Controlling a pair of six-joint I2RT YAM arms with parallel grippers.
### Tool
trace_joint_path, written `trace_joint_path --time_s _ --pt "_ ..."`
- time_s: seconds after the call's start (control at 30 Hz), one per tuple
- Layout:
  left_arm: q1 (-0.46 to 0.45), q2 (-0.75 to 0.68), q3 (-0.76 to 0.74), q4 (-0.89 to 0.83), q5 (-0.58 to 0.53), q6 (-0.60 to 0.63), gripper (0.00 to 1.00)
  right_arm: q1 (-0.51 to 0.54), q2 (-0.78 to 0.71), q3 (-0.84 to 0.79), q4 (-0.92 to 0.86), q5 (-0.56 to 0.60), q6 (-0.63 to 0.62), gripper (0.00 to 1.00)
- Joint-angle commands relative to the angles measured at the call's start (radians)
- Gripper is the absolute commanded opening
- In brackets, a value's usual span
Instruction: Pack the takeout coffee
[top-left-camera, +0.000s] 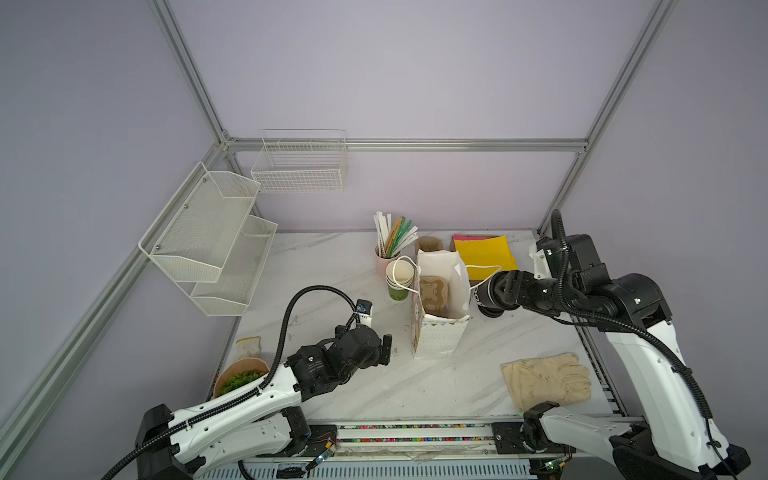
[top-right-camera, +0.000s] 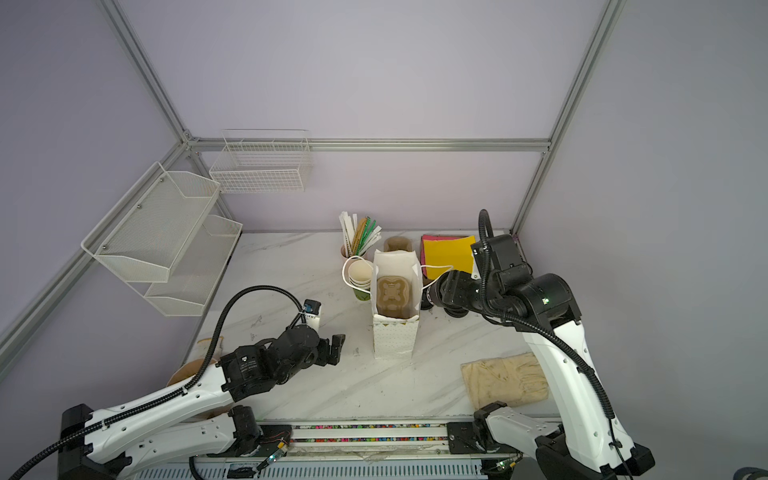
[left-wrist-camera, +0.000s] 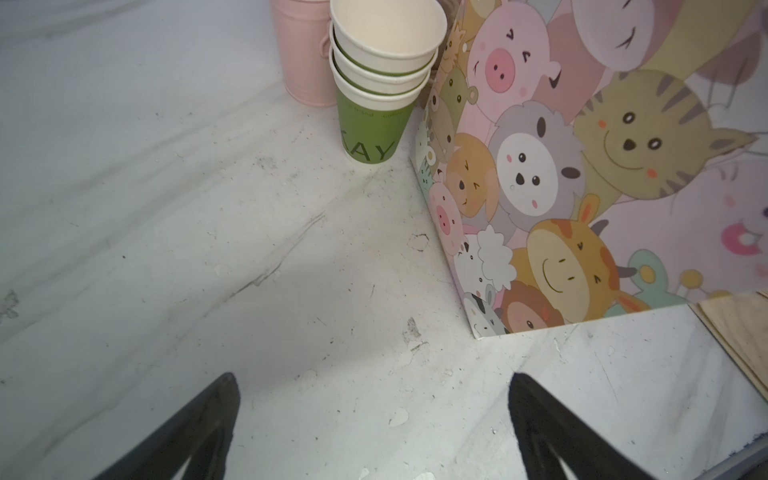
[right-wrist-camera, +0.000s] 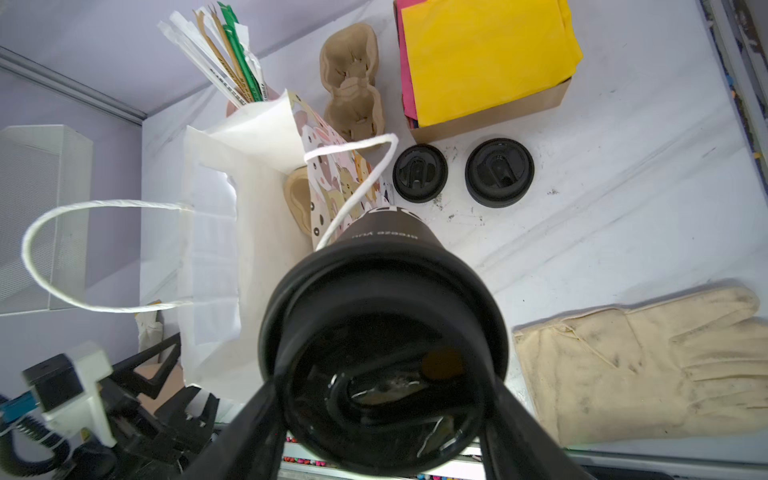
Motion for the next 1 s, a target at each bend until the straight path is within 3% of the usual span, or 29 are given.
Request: trace_joint_path --time_s 0.0,0.6,0.97 --pt "0.007 0.021 -0.067 0.123 0.07 -0.083 1.0 0.005 -0.017 0.047 -0.035 -0.021 -0.015 0.69" --pt "0.007 0.261 -0.082 0.368 0.183 -0.142 1.0 0.003 -0.003 0.211 -0.035 -0.122 -0.022 0.7" --pt "0.008 0.242 -0.089 0.353 0.104 -0.141 1.0 0.004 0.011 0.276 -0.035 -0.143 -0.027 0.7"
